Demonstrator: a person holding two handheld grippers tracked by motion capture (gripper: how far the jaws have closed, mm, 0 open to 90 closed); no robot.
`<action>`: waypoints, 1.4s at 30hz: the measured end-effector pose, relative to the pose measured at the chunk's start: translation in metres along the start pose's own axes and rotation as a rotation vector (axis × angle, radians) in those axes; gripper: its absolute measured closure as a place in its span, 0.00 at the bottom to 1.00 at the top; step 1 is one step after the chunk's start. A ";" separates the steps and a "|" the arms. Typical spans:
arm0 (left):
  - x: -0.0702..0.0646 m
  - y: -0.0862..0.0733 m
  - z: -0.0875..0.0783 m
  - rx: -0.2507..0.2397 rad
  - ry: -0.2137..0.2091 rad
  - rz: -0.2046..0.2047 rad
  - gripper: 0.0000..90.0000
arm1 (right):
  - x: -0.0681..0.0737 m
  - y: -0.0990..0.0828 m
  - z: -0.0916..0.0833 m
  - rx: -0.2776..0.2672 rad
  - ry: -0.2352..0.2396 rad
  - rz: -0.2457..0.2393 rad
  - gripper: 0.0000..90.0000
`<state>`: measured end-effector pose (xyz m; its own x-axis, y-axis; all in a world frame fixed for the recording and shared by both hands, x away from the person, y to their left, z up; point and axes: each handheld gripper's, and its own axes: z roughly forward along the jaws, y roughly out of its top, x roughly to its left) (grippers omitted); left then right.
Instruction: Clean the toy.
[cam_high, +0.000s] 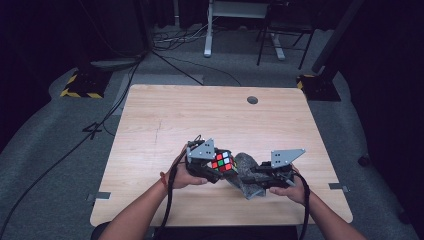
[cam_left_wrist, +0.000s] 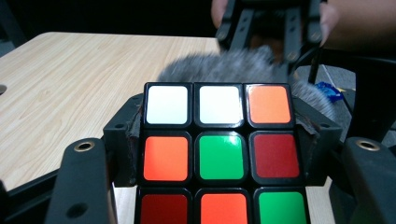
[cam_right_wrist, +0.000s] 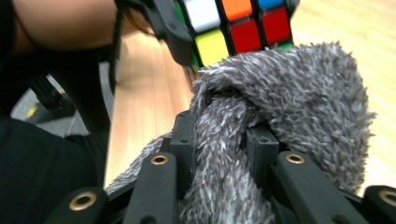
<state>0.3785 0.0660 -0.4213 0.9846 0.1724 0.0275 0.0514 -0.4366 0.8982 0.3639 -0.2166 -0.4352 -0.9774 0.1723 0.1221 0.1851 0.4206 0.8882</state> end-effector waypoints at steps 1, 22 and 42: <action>-0.001 -0.001 0.002 0.008 -0.001 -0.001 0.37 | 0.001 0.002 -0.002 -0.018 0.001 0.001 0.78; -0.013 0.006 0.005 -0.025 -0.087 0.038 0.37 | -0.013 -0.009 0.016 0.101 -0.064 0.054 0.78; -0.011 0.007 0.003 -0.068 -0.122 0.002 0.37 | 0.005 -0.006 0.035 0.088 0.053 -0.017 0.78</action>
<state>0.3685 0.0584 -0.4172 0.9979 0.0614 -0.0202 0.0418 -0.3752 0.9260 0.3613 -0.1872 -0.4559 -0.9840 0.1182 0.1330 0.1748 0.5003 0.8480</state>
